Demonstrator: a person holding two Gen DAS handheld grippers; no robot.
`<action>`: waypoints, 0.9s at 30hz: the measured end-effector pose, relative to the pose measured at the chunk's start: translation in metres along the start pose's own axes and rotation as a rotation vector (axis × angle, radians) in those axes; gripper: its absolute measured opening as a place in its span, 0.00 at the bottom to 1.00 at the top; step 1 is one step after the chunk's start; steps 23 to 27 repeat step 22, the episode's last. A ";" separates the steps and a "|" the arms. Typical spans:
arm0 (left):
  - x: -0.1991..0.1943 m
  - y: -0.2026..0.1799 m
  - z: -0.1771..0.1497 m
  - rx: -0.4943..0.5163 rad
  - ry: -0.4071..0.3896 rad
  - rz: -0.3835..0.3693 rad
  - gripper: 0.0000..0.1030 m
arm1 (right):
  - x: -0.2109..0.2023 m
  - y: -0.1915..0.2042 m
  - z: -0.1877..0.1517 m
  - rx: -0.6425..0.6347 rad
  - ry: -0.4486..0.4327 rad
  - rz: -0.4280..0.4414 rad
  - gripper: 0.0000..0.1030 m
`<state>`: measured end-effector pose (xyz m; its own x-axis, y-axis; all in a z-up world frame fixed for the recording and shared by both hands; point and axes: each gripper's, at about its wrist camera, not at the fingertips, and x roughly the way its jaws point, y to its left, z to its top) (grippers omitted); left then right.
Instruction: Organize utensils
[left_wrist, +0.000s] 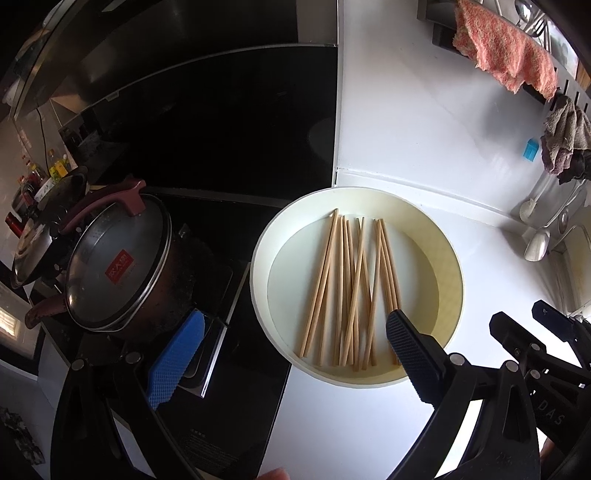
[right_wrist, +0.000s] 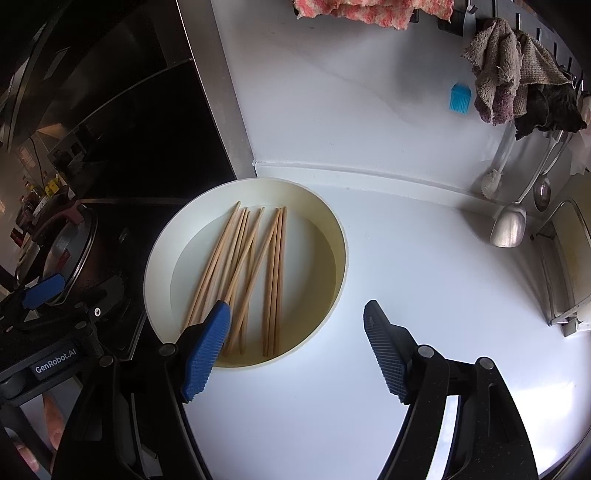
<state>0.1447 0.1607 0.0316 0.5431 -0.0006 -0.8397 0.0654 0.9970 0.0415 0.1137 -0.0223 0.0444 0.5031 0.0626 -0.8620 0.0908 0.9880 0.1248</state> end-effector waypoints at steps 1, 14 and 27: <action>0.000 0.000 0.000 -0.001 -0.001 -0.001 0.94 | 0.000 0.000 0.000 0.000 0.000 -0.001 0.70; -0.005 -0.002 -0.002 -0.007 -0.014 -0.003 0.94 | 0.000 0.000 -0.001 -0.002 -0.001 0.000 0.69; -0.003 0.001 -0.001 -0.022 0.006 -0.001 0.94 | 0.001 0.001 -0.001 0.000 0.000 0.000 0.70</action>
